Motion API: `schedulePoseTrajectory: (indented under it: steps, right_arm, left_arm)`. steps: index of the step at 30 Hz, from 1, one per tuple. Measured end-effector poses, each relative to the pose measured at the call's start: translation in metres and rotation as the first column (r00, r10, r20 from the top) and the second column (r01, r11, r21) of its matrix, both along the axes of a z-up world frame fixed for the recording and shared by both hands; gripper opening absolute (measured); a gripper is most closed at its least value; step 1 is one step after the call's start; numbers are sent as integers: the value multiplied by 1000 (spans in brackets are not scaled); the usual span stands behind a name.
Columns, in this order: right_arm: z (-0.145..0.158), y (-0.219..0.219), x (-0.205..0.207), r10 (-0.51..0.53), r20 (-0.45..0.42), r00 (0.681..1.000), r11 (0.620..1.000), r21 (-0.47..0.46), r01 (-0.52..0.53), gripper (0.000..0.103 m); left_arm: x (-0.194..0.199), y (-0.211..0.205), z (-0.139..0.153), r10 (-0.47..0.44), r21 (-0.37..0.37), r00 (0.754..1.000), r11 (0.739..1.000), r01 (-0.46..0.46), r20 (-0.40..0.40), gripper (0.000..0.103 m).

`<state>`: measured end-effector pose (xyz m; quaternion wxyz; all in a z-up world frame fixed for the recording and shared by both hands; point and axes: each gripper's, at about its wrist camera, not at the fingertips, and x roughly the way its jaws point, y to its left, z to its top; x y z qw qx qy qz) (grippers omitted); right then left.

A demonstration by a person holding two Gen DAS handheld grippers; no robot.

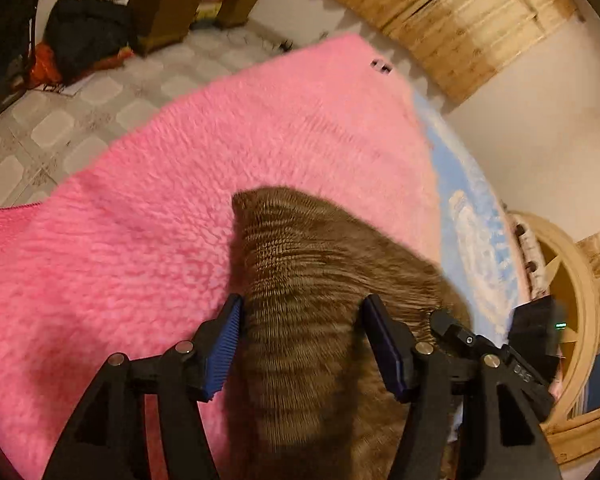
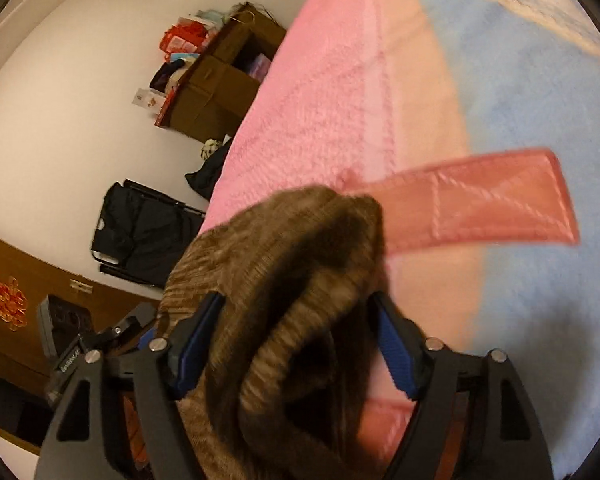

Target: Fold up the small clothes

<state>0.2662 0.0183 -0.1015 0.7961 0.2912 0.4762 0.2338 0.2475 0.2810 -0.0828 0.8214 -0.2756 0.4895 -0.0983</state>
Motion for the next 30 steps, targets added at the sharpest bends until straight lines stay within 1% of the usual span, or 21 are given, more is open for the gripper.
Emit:
schedulePoseTrajectory:
  steps: [1, 2, 4, 5, 7, 8, 9, 11, 13, 14, 15, 16, 17, 18, 20, 22, 23, 24, 26, 28, 30]
  right_arm:
    - [3, 3, 0, 17, 13, 1000, 1000, -20, -17, 49]
    - [3, 10, 4, 51, 13, 999, 998, -30, -51, 41]
    - [5, 17, 8, 78, 18, 997, 995, -56, -77, 35]
    - [8, 20, 6, 91, 33, 995, 993, -73, -88, 33]
    - [24, 28, 4, 135, 109, 985, 982, -147, -118, 28]
    - [34, 34, 0, 167, 162, 972, 972, -193, -135, 27]
    - [44, 39, -3, 204, 220, 954, 962, -227, -153, 26]
    - [60, 50, -7, 259, 336, 906, 951, -255, -177, 26]
    - [62, 58, -3, 281, 396, 874, 945, -271, -181, 26]
    - [56, 65, 6, 290, 398, 871, 936, -308, -171, 31]
    - [48, 68, 15, 288, 374, 882, 930, -329, -164, 35]
    - [33, 70, 30, 270, 295, 917, 919, -364, -153, 43]
    - [25, 67, 37, 247, 251, 936, 918, -369, -143, 50]
    - [20, 55, 40, 206, 225, 952, 938, -322, -127, 52]
    - [25, 28, 29, 112, 237, 965, 966, -252, -51, 56]
    - [30, 3, 9, 52, 251, 967, 984, -179, -7, 60]
    - [31, -1, 2, 45, 244, 969, 988, -157, -7, 66]
    - [29, -7, -10, 46, 229, 972, 991, -130, -16, 70]
    - [20, -9, -37, 79, 208, 975, 991, -120, -54, 77]
    - [13, 0, -53, 122, 187, 975, 985, -145, -96, 77]
    - [3, 3, -71, 173, 161, 972, 976, -158, -148, 77]
  left_arm:
    - [2, -1, -4, 2, -7, 1000, 1000, -2, 0, 61]
    - [3, -2, -4, 10, -11, 1000, 1000, -10, 19, 61]
    - [4, 0, 0, 6, -38, 999, 999, -4, 53, 56]
    - [5, 2, 4, 7, -40, 998, 999, -5, 69, 47]
    - [0, 6, 15, 0, -27, 992, 1000, 3, 123, 38]
    - [-5, 9, 23, 4, -3, 985, 1000, -4, 174, 35]
    - [-9, 11, 29, 15, 26, 976, 999, -22, 219, 35]
    - [-15, 14, 40, 57, 122, 950, 988, -98, 307, 35]
    - [-8, 11, 37, 80, 241, 948, 957, -159, 307, 35]
    - [-3, 9, 32, 80, 300, 957, 939, -166, 279, 35]
    - [2, 6, 28, 74, 338, 966, 928, -157, 247, 35]
    - [3, 5, 25, 52, 358, 974, 924, -131, 222, 35]
    - [-1, 5, 27, 38, 362, 974, 924, -120, 225, 35]
    - [-7, 7, 32, 32, 359, 970, 926, -120, 243, 35]
    - [-22, 12, 44, 23, 321, 965, 941, -109, 261, 35]
    - [-37, 16, 53, 26, 262, 963, 960, -98, 267, 38]
    - [-49, 16, 56, 31, 220, 961, 971, -94, 276, 44]
    - [-60, 13, 56, 38, 193, 960, 977, -95, 277, 51]
    - [-77, 2, 52, 38, 158, 968, 984, -79, 249, 53]
    - [-93, -11, 44, 27, 124, 975, 991, -56, 222, 53]
    - [-107, -21, 36, 33, 130, 978, 990, -60, 206, 62]
